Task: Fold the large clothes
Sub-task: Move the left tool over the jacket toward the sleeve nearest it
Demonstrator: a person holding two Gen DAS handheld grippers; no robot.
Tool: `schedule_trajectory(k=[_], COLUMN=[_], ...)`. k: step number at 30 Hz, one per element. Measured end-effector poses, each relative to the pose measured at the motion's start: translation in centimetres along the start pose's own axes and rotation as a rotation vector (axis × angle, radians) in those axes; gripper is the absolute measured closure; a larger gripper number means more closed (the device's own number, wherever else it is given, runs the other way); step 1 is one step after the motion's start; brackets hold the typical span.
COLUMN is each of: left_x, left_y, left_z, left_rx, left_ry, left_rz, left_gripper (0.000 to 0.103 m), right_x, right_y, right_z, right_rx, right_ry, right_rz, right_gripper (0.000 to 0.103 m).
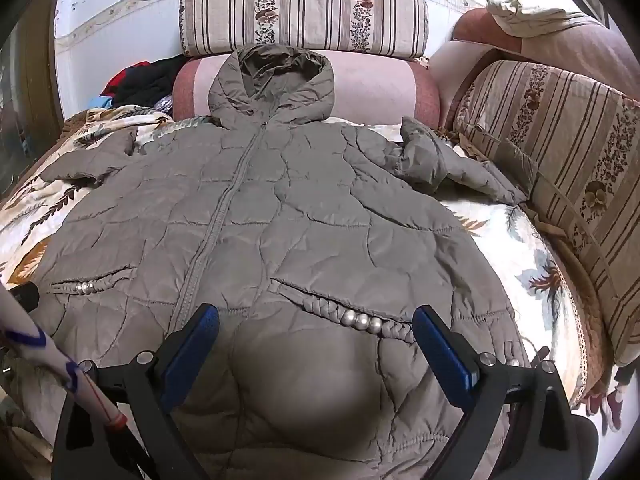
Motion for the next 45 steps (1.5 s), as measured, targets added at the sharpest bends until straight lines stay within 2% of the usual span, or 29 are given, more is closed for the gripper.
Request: schedule_trajectory(k=[18,27,33,39,45], left_x=[0.0,0.1,0.3,0.5,0.6], left_y=[-0.3,-0.5,-0.8,-1.1,-1.2], left_z=[-0.3,-0.5,-0.7,-1.0,-1.0], left_rx=[0.028,0.018,0.032,0.083,0.08], left_ry=[-0.006,-0.002,-0.003,-0.012,-0.01], left_rz=[0.002,0.0,0.004,0.014,0.013], left_gripper=[0.0,0.0,0.0,0.0,0.0], right_x=[0.4,0.6,0.8,1.0,1.2], right_y=[0.2,0.0,0.0,-0.1,-0.2], right_z=[-0.8,-1.0,-1.0,-1.3,-1.3], right_rx=[0.014,0.017,0.017,0.025,0.027], right_ry=[0.01,0.017,0.021,0.027,0.028], right_rz=[0.012,0.013,0.012,0.014,0.014], right_gripper=[0.004,0.004,0.004,0.004,0.004])
Point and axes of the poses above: each gripper's, at about its wrist camera, not at the fingertips, and y roughly against the way its jaws point, x to its left, z to its top, the point moved 1 cm from there along -y, roughly the way its jaws point, and after that the axes turned 10 degrees about -x, right-handed, at the moved point
